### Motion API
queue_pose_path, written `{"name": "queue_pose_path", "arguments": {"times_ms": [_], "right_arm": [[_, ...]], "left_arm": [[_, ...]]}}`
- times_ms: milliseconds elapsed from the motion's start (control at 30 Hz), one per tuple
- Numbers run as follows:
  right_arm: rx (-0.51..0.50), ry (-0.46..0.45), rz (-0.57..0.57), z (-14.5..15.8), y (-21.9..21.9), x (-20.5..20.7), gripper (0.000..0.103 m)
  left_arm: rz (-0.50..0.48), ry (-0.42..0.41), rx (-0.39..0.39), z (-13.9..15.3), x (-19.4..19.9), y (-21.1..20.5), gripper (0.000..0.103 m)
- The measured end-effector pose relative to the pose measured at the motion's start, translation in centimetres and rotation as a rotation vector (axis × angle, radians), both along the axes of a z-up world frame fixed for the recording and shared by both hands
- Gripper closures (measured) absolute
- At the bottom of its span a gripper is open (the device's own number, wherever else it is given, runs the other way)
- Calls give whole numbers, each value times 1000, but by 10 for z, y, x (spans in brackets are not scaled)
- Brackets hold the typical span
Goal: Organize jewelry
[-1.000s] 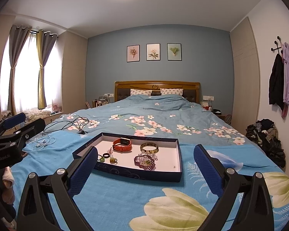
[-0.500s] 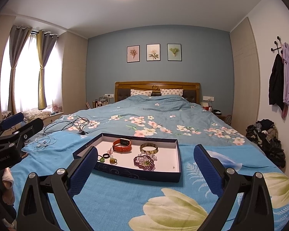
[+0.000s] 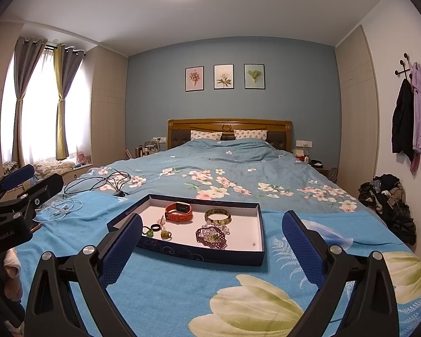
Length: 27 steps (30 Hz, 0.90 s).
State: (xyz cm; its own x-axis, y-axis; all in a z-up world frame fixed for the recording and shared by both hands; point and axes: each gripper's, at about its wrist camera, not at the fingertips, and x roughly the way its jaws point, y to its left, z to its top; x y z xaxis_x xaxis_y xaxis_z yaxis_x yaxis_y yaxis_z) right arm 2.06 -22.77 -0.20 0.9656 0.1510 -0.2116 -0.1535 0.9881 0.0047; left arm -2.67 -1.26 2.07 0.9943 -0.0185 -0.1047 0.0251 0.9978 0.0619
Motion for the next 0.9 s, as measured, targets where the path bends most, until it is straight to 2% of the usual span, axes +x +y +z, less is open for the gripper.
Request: {"name": "queue_pose_path", "arguments": {"times_ms": [900], "right_arm": [[-7,7,-6,-2,2,-1,7]], "left_arm": [[-6,-12,5,-4,0,-2,6]]}}
